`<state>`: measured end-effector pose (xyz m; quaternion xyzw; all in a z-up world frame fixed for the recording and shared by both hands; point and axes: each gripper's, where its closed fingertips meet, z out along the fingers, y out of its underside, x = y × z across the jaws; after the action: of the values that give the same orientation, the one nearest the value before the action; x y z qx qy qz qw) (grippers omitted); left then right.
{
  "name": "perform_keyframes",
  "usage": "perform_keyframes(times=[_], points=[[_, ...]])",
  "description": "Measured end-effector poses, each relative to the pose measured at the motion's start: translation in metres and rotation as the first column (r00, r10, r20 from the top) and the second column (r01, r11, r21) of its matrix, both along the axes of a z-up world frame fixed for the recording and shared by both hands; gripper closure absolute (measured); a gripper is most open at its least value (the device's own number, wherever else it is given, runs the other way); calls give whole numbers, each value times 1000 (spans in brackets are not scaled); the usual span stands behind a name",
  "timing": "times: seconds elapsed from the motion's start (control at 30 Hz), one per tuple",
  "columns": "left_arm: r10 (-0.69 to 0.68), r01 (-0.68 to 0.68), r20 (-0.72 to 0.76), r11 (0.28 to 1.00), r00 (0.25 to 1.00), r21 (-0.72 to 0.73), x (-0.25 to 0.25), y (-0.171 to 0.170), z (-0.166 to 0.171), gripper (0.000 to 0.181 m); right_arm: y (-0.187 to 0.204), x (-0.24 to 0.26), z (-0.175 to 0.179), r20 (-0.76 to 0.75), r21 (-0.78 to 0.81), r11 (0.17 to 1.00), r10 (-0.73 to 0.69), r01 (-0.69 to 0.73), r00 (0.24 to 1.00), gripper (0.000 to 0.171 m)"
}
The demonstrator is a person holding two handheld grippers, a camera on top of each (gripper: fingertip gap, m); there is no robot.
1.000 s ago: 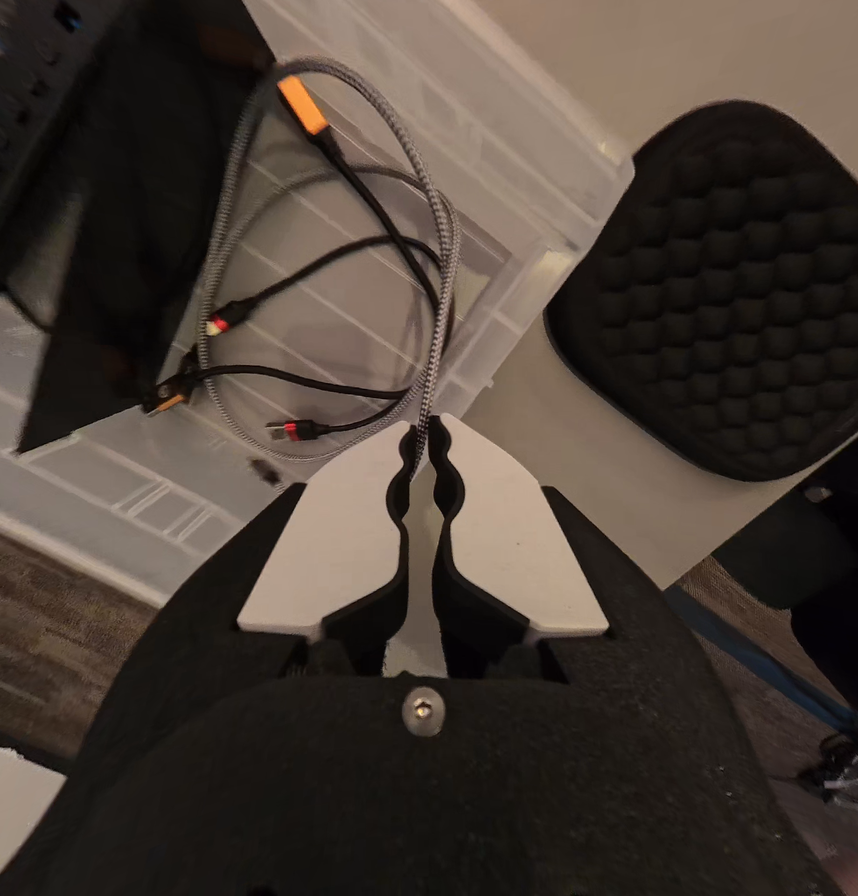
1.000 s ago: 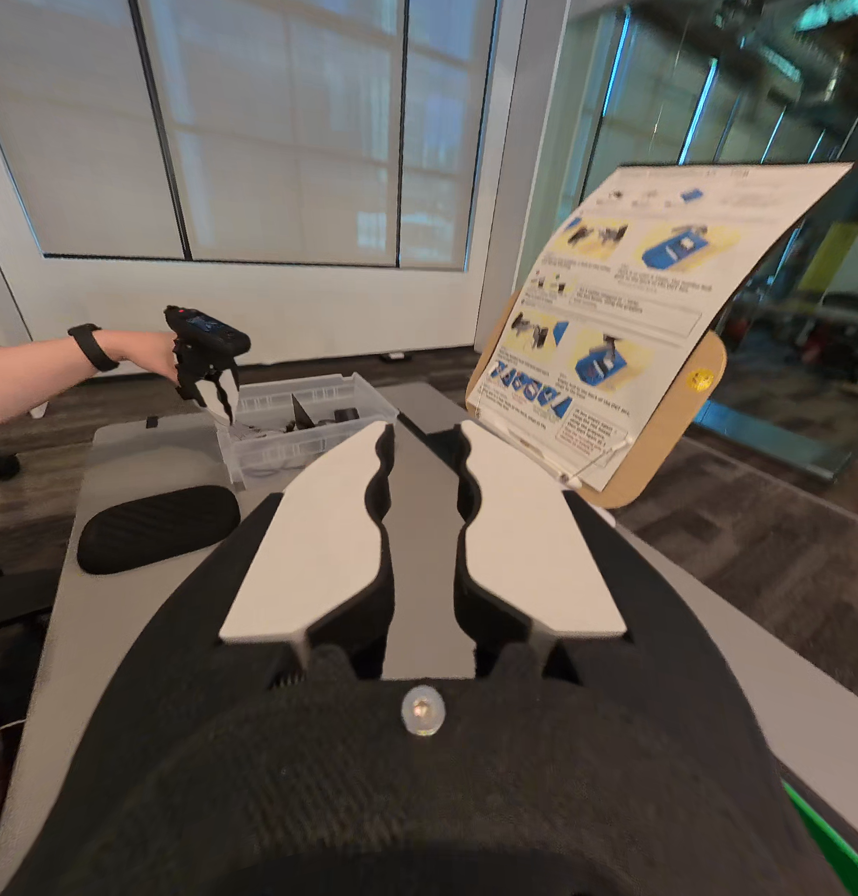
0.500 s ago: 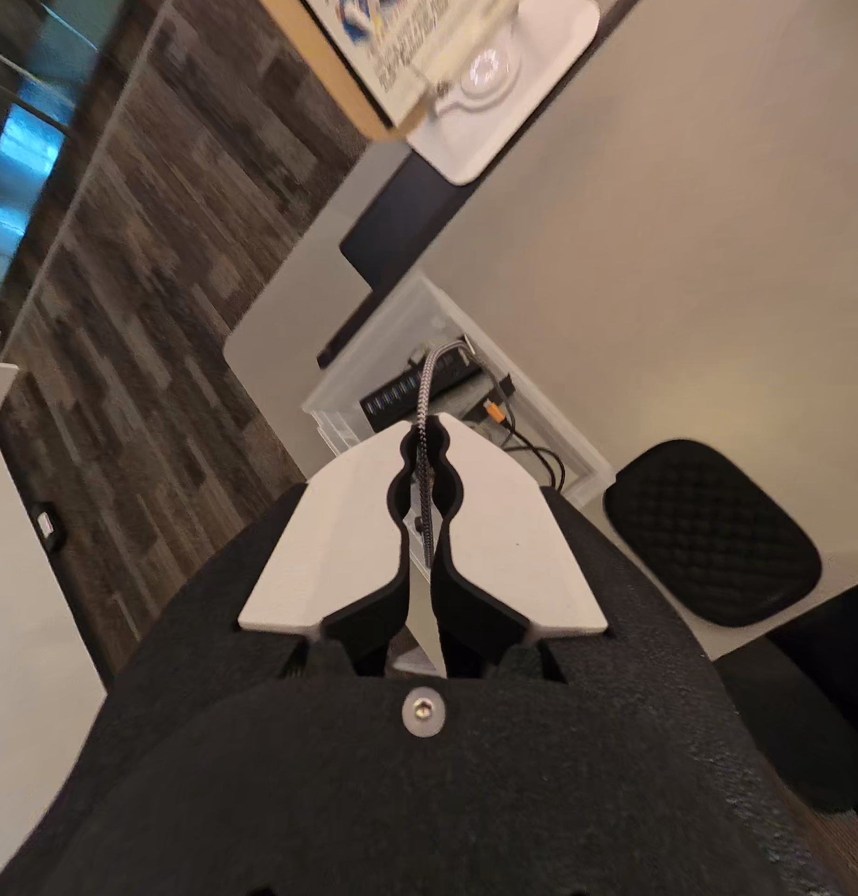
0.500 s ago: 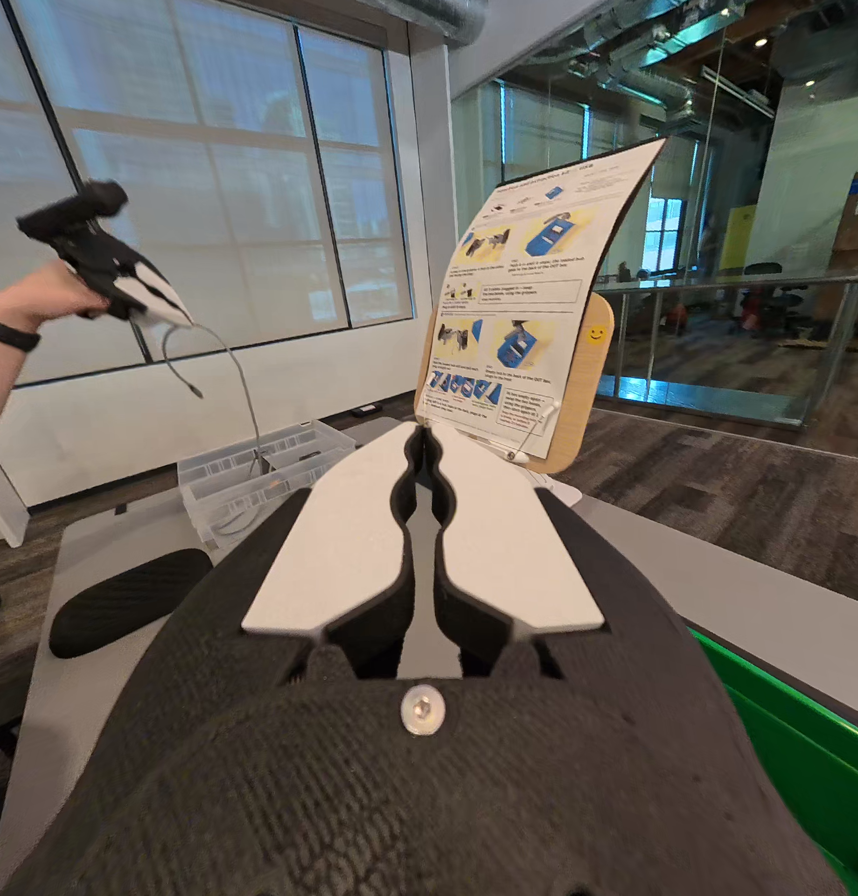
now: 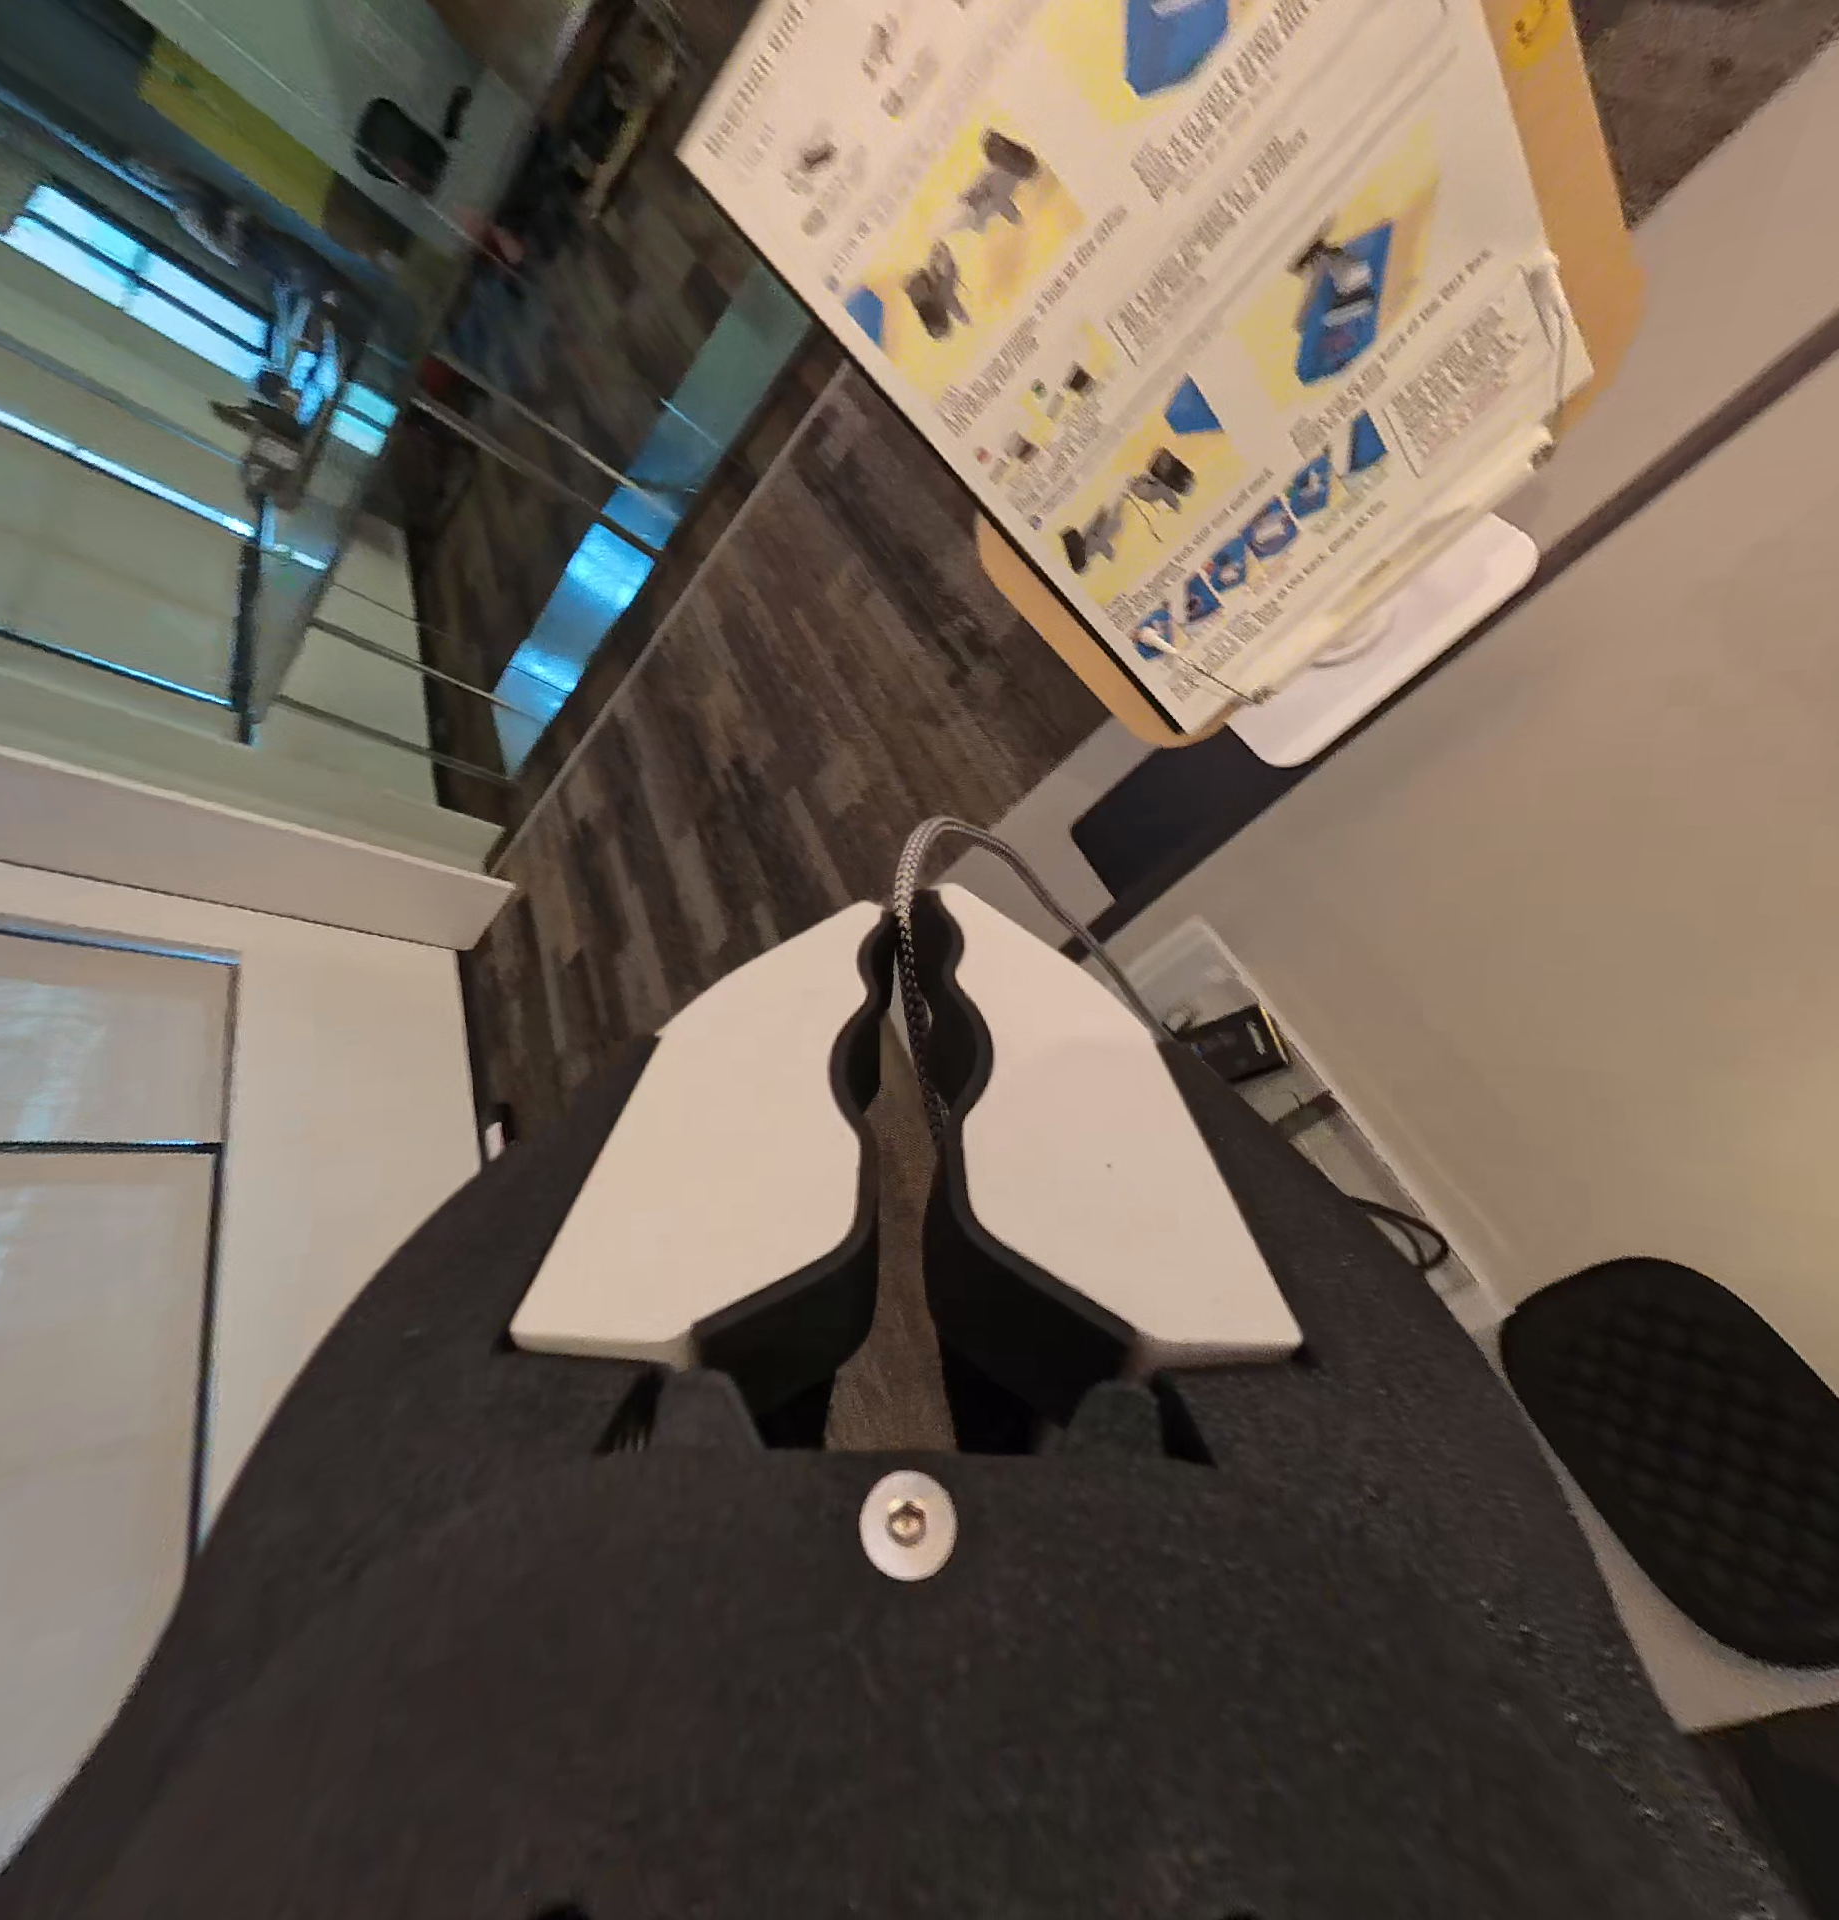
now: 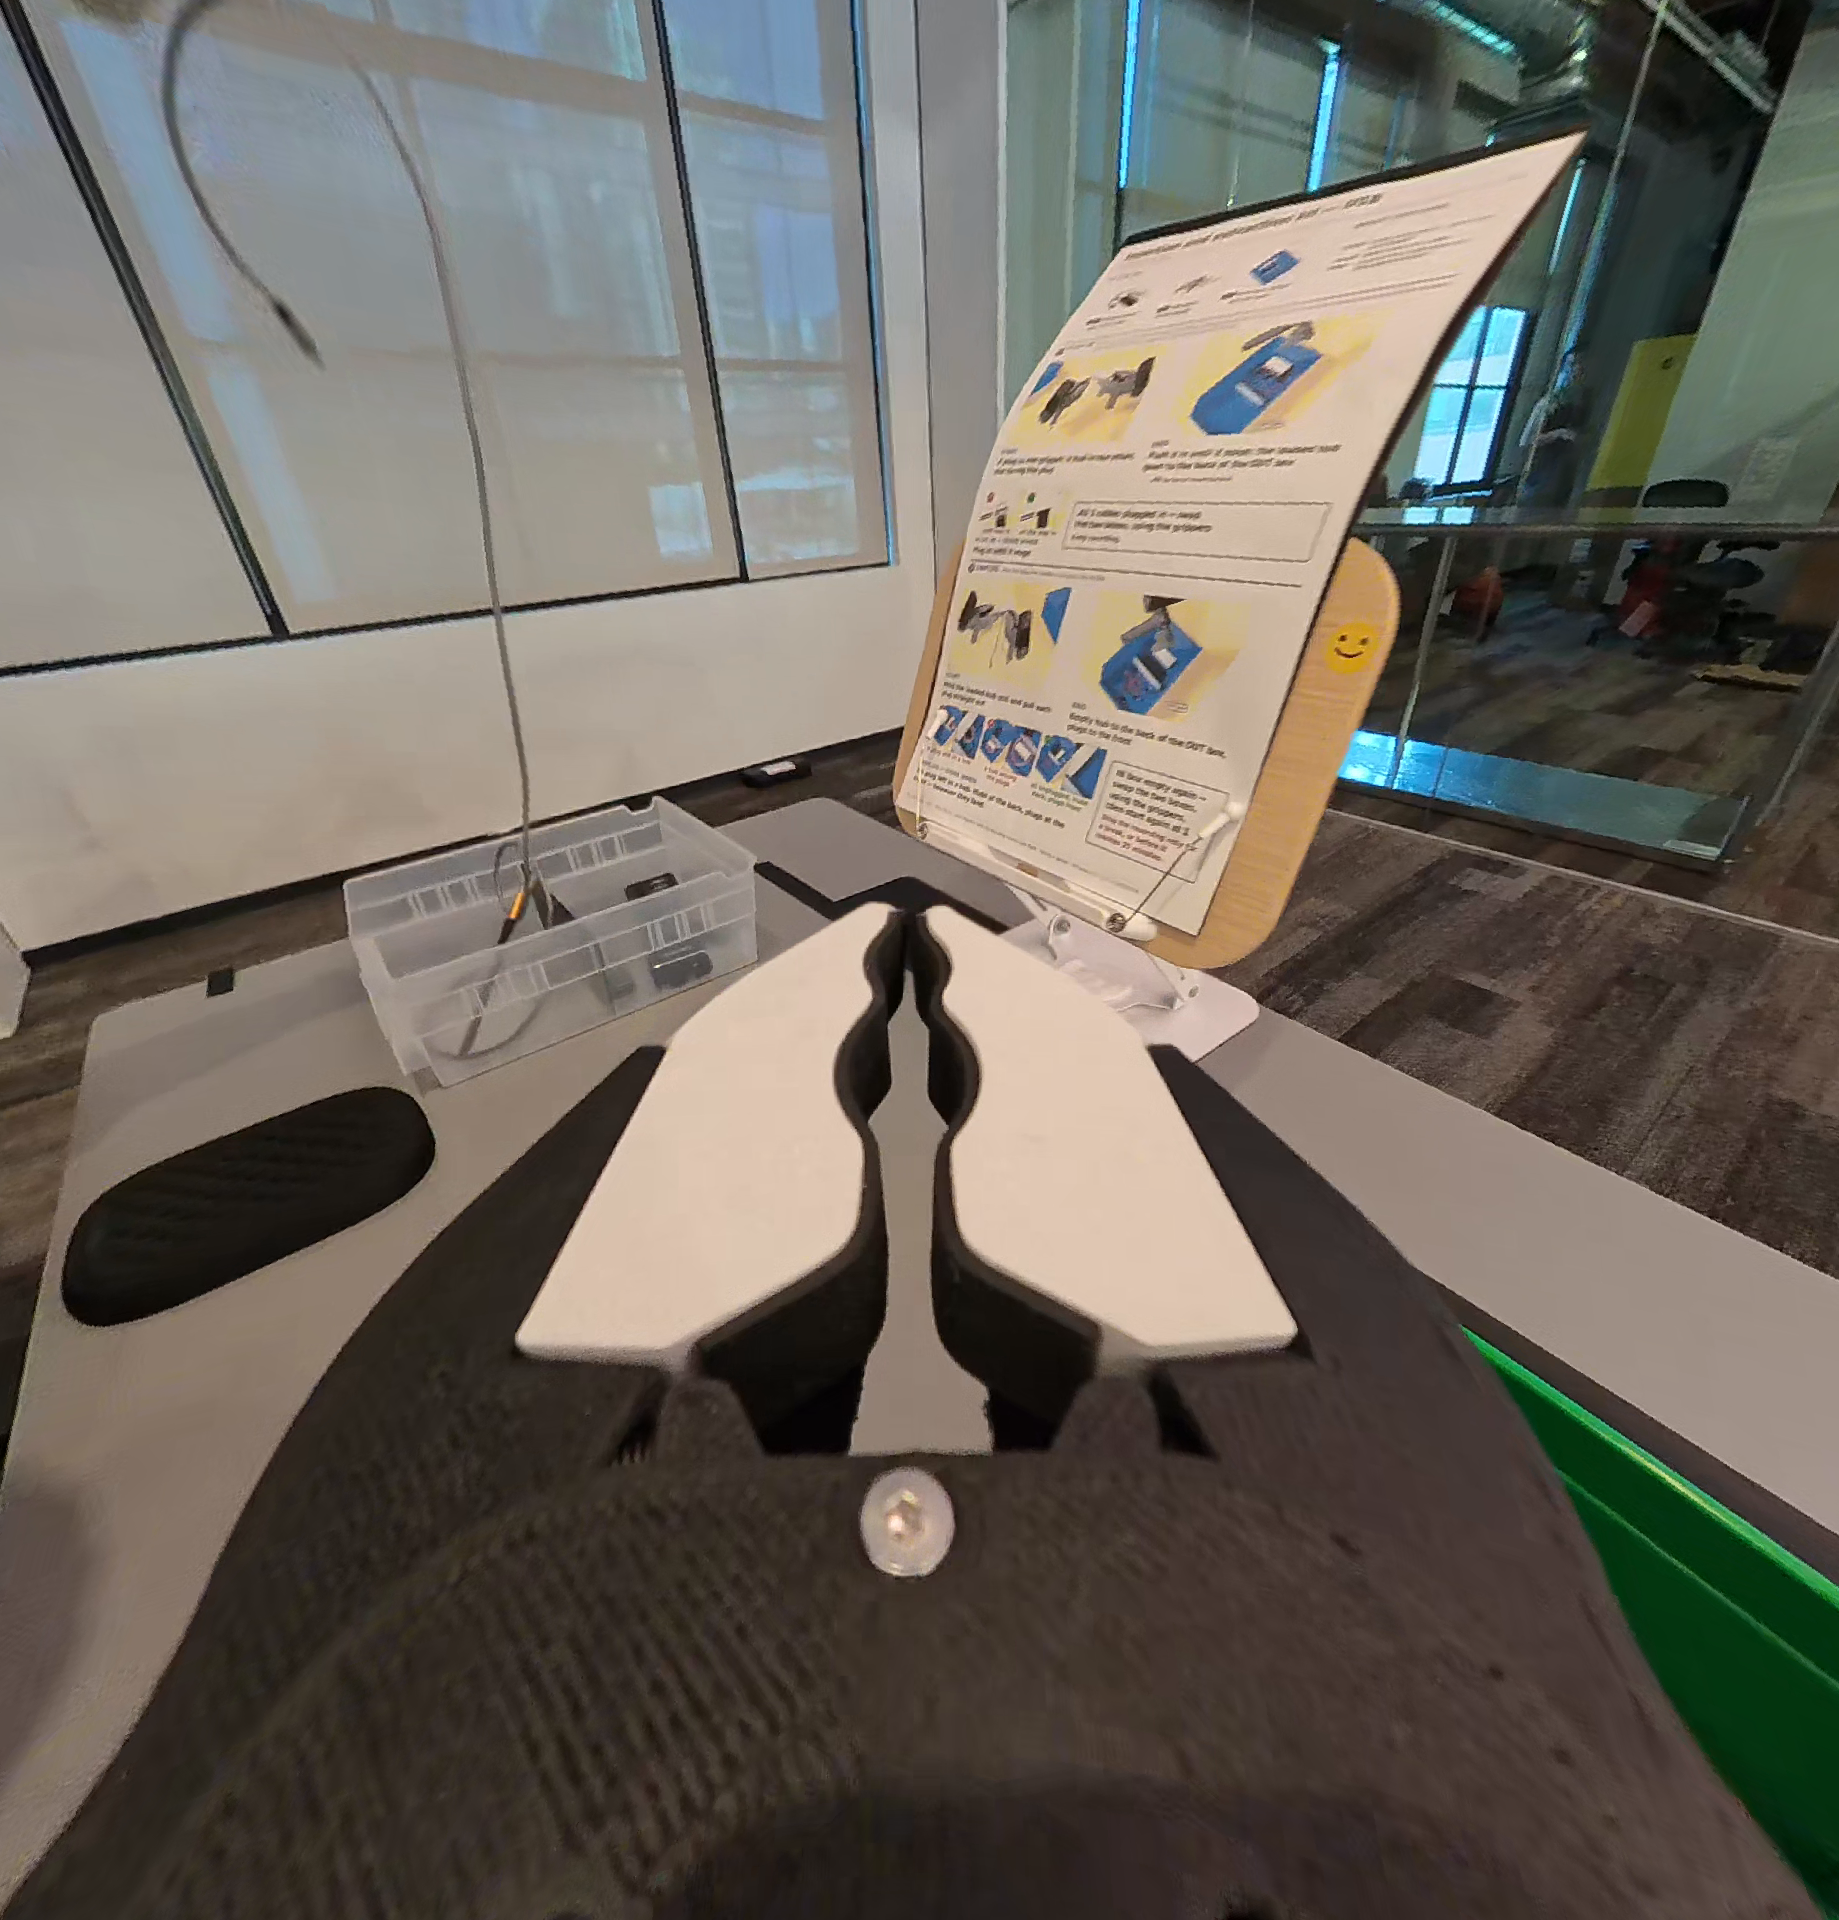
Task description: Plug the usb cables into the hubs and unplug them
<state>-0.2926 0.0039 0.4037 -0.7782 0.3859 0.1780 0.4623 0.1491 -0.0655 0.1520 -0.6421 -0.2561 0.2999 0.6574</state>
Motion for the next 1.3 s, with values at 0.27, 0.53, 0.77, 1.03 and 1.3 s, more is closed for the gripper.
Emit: perform_keyframes(times=[0.27,0.53,0.77,1.03,1.3], points=[[46,-60,98,987,994,152,-2,-10,94,178,7,-48,1,56,22,997,72,-73,996,169],[-133,111,151,983,979,146,67,-38,112,178,12,-66,-11,147,0,998,67,-68,987,165],[-319,321,152,947,936,11,145,-58,61,178,10,-51,-14,156,-14,999,34,-32,987,163],[-412,500,320,820,853,-278,215,-39,-109,178,26,-10,-41,222,-98,988,-95,119,970,158],[-241,564,532,561,811,-606,249,-52,-398,178,31,15,-51,219,-132,974,-151,183,964,158]])
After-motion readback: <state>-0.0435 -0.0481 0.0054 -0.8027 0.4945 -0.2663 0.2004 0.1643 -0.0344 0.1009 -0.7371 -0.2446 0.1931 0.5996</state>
